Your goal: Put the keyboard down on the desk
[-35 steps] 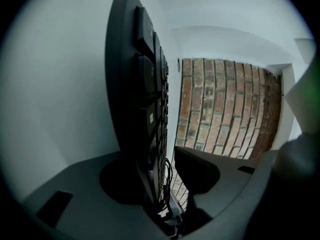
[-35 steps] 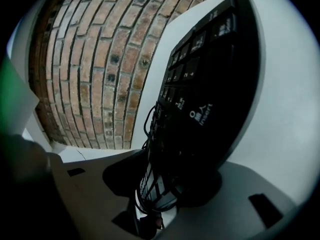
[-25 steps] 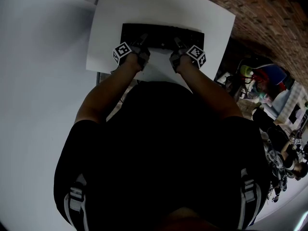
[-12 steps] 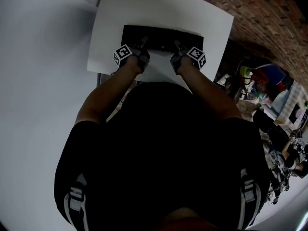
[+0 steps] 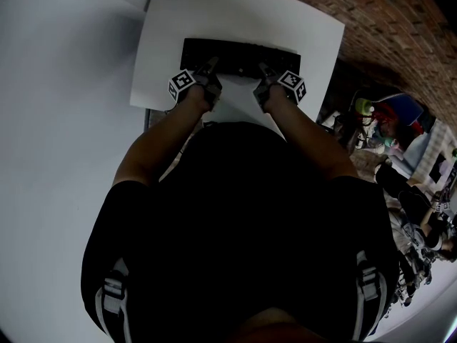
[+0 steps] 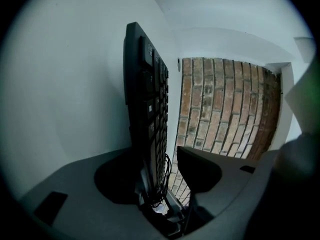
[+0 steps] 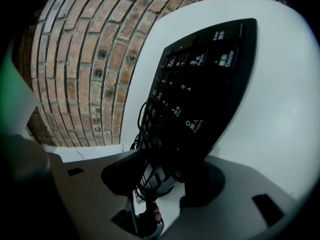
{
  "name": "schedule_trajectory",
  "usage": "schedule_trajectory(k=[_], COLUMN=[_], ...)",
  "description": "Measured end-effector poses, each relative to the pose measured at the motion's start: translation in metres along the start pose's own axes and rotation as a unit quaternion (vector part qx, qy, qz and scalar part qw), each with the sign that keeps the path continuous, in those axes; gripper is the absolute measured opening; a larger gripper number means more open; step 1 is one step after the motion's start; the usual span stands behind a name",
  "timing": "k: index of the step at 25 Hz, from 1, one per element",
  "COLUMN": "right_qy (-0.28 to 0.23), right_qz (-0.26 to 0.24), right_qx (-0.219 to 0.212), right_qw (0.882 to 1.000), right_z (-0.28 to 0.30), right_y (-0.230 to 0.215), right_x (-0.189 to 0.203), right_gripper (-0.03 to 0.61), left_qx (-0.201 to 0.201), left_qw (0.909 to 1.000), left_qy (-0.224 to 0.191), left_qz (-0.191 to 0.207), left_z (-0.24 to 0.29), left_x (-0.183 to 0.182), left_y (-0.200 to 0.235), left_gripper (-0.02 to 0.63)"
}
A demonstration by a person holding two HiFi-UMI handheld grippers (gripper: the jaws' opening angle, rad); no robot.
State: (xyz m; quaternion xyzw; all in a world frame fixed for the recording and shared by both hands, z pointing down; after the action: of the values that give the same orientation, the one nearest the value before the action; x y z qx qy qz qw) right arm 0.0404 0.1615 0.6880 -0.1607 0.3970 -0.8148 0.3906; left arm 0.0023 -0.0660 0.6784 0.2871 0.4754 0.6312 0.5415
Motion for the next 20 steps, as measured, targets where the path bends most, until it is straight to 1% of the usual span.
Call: schedule_trajectory(k=[11,20], right_qy=[-0.013,-0.023], right_qz=[0.01,0.012], right_qx=[0.002,0.004], right_qw=[1.0,1.0], right_z=[-0.01,-0.015], right_y=[-0.012,-0.021], right_x=[0.0,0.001], right_gripper=[0.225,0.225], left_qx=[-0.006,-0.008], left_qw=[1.0,0.9998], left_qy=[0.004,0.018], left_qz=[0.001,0.005], left_z=[-0.009,-0.016], left_x=[0.003,0.005], left_y=[0.011,0.018], left_gripper=[0.238,0.238])
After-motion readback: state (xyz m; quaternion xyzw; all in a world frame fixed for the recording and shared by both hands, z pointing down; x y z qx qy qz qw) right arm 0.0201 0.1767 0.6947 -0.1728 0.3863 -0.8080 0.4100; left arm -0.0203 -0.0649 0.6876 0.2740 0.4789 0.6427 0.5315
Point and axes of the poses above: the fingertips, and each gripper's own axes: z forward along the fingers, y to its left, x out of its underside, the point moved 5 cm from there along -z, backward along the fingers, and after that the axes turned 8 degrees about -y, right-handed, at the moved point
